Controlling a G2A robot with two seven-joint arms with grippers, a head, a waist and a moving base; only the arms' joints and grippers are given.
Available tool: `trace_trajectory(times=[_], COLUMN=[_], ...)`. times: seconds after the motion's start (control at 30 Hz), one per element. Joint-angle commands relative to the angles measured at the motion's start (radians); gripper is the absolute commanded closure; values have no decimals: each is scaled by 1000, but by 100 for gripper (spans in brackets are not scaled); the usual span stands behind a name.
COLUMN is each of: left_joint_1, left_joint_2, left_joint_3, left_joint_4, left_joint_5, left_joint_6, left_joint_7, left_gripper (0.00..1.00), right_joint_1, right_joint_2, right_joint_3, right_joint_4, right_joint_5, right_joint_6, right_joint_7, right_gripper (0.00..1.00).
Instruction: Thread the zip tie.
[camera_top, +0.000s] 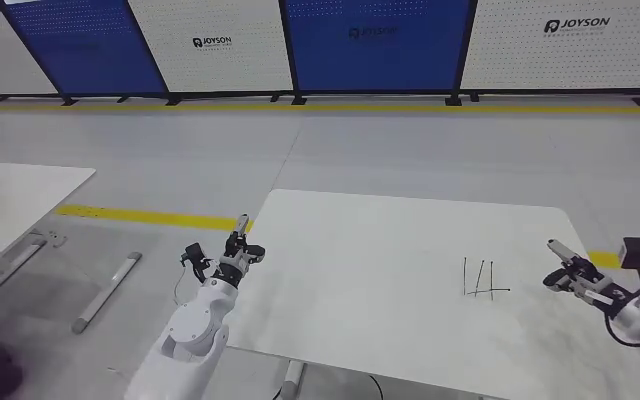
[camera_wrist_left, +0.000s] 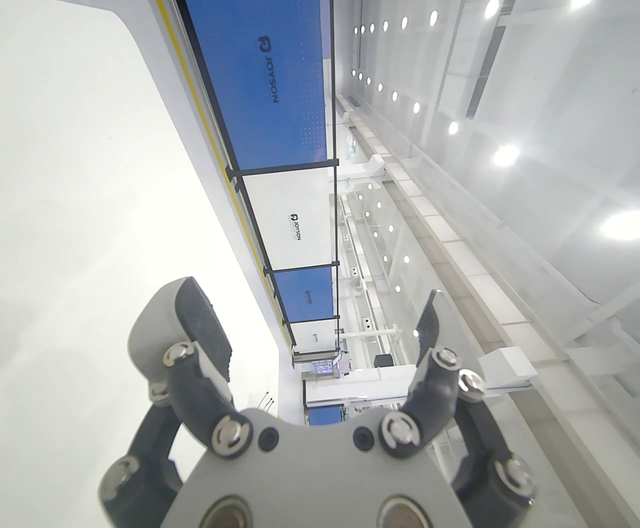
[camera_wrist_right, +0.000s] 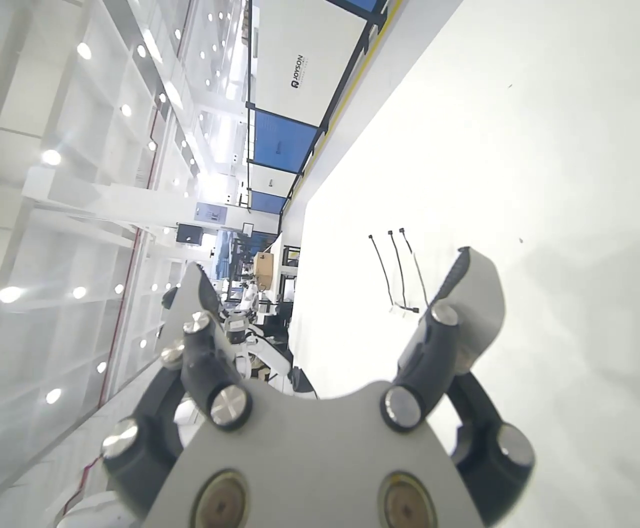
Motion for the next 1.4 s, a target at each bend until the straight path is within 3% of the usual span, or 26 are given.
trace_trajectory(times=[0.0, 0.1, 0.2, 0.33, 0.6, 0.97, 1.13, 1.37], left_joint_1=[0, 0, 0, 0, 0, 0, 0, 0], left_joint_2=[0, 0, 0, 0, 0, 0, 0, 0], left_joint_3=[0, 0, 0, 0, 0, 0, 0, 0], left_joint_4=[0, 0, 0, 0, 0, 0, 0, 0], left_joint_5=[0, 0, 0, 0, 0, 0, 0, 0], left_joint_6=[0, 0, 0, 0, 0, 0, 0, 0], left_joint_7=[0, 0, 0, 0, 0, 0, 0, 0], left_gripper=[0, 0, 0, 0, 0, 0, 0, 0], right_joint_1=[0, 1, 26, 104, 249, 253, 264, 282], right_joint_2=[0, 1, 9, 17, 12, 12, 24, 49], right_joint_3=[0, -6, -16, -46, -180, -182, -192, -322], right_joint_4=[0, -7, 25, 109, 251, 256, 305, 339], right_joint_5=[0, -8, -33, -52, -93, -95, -117, -77], right_joint_6=[0, -9, -45, -49, -87, -89, -134, -213], right_joint_7=[0, 12, 95, 195, 312, 309, 422, 431], right_gripper=[0, 0, 0, 0, 0, 0, 0, 0])
